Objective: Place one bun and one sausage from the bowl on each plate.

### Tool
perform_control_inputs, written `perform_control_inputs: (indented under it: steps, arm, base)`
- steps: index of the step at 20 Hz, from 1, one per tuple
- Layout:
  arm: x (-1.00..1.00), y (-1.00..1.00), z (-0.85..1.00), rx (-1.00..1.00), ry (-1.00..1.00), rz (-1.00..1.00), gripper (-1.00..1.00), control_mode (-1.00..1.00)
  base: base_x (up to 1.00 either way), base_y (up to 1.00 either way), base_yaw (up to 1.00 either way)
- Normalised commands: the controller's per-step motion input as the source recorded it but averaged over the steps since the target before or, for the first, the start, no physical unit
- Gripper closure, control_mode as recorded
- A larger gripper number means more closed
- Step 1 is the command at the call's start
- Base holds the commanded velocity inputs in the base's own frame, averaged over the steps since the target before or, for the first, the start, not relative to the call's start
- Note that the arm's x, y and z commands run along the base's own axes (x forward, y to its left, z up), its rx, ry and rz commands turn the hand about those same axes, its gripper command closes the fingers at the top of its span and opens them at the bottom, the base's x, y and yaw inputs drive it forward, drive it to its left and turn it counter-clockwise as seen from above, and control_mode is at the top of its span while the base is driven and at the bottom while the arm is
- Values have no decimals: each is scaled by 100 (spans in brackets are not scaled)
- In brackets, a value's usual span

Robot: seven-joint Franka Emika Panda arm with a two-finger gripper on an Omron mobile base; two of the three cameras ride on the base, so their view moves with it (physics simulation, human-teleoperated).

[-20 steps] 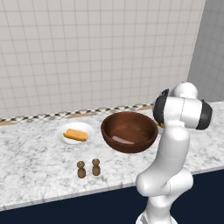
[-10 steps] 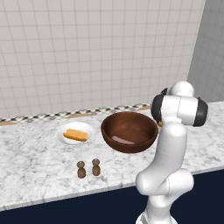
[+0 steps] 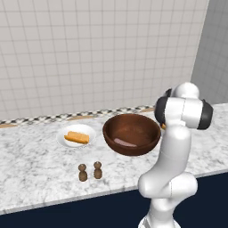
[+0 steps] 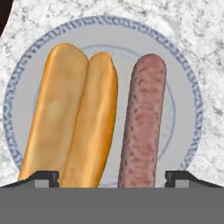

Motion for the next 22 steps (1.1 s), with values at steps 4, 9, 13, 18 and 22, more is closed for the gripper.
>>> perform_control_inputs:
  steps: [4, 9, 13, 18, 22]
  arm:
    - [-18, 46, 84, 4, 0, 0, -100, -100]
    - [-42, 80, 53, 3, 6, 0, -100, -100]
    - [-52, 89, 17, 2, 7, 0, -100, -100]
    - [-49, 94, 1, 3, 0, 0, -100, -100]
    - [-30, 99, -1, 0, 0, -5, -100, -100]
  base:
    - [0, 0, 0]
    - [0, 0, 0]
    - [0, 0, 0]
    - [0, 0, 0]
    - [0, 0, 0]
